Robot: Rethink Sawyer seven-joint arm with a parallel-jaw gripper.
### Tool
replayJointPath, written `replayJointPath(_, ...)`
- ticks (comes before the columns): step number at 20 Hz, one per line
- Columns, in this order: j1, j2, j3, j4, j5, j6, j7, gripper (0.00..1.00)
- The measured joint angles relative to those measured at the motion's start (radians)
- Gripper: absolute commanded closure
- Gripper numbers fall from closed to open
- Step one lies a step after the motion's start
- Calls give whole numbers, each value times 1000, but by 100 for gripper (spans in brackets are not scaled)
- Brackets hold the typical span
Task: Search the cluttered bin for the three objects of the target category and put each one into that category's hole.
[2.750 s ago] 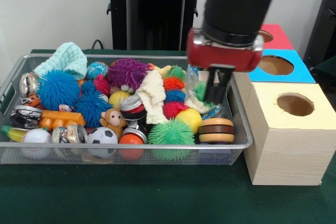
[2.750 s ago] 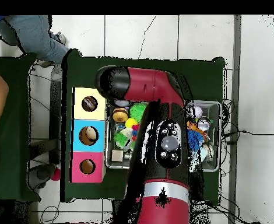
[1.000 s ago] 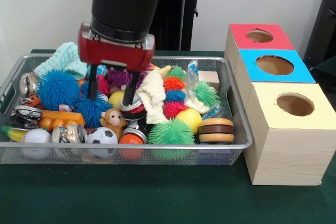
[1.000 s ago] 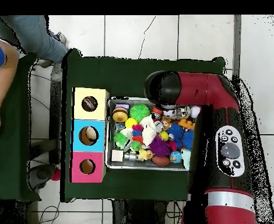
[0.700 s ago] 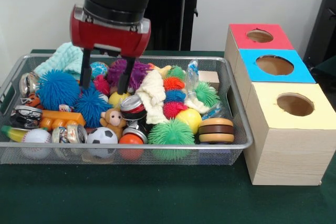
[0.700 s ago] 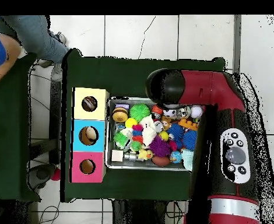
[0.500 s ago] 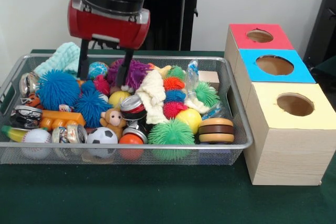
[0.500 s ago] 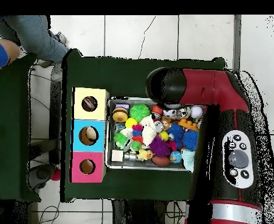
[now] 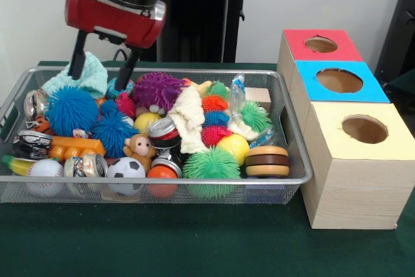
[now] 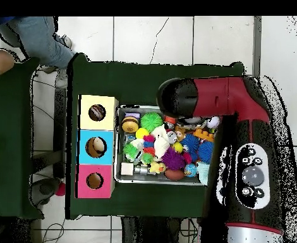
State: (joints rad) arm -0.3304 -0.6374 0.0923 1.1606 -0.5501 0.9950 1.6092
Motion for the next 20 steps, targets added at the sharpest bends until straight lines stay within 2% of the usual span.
replayJointPath(9, 7, 22, -20, -1, -129, 0, 0, 0)
replayJointPath(15, 8, 52, -34, -1, -160, 0, 0, 0)
replayJointPath(20, -2, 84, -36, -1, -147, 0, 0, 0)
